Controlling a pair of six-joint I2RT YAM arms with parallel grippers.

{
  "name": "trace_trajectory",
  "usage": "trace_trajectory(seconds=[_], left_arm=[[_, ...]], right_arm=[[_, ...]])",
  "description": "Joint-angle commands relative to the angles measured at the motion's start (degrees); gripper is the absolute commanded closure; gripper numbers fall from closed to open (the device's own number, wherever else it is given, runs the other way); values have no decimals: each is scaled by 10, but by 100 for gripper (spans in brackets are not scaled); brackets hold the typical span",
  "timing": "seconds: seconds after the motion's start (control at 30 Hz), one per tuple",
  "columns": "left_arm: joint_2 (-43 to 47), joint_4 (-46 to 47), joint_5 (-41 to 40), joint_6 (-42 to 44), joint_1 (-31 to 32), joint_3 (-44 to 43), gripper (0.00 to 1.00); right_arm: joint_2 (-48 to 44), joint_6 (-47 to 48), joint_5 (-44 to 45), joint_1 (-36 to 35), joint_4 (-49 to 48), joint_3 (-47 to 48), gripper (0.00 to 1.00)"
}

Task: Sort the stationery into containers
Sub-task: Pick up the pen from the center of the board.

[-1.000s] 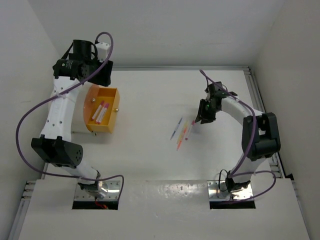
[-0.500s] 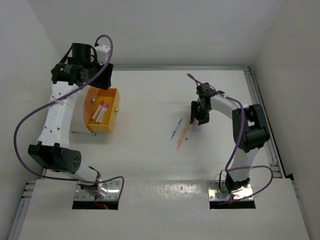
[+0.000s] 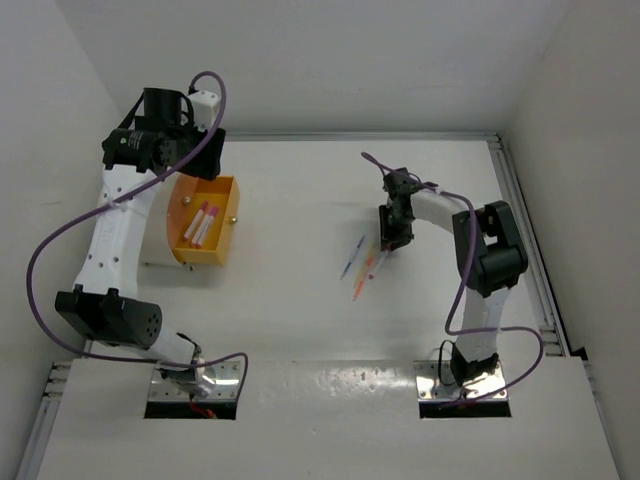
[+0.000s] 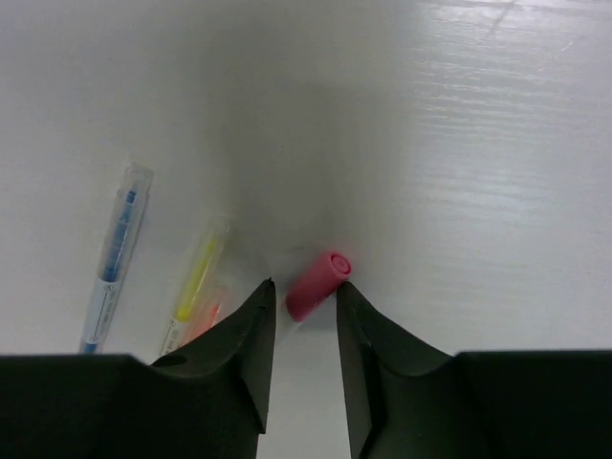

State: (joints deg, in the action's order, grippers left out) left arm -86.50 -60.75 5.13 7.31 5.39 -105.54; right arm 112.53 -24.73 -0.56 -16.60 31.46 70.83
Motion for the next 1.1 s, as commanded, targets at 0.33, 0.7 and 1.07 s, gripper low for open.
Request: trace_trajectory(seconds=[0.33,0.7,1.07], left_arm=[[44,32,24,5,2,7,39],[201,268,332,-118,0,205,25],[231,463,435,-308,76,348,25]], right_arm=[[-42,29,18,-12,-3,-10,100],[-161,-29,-169,11,23,98,100],[-219,-263,-324,-96,-202,180,100]])
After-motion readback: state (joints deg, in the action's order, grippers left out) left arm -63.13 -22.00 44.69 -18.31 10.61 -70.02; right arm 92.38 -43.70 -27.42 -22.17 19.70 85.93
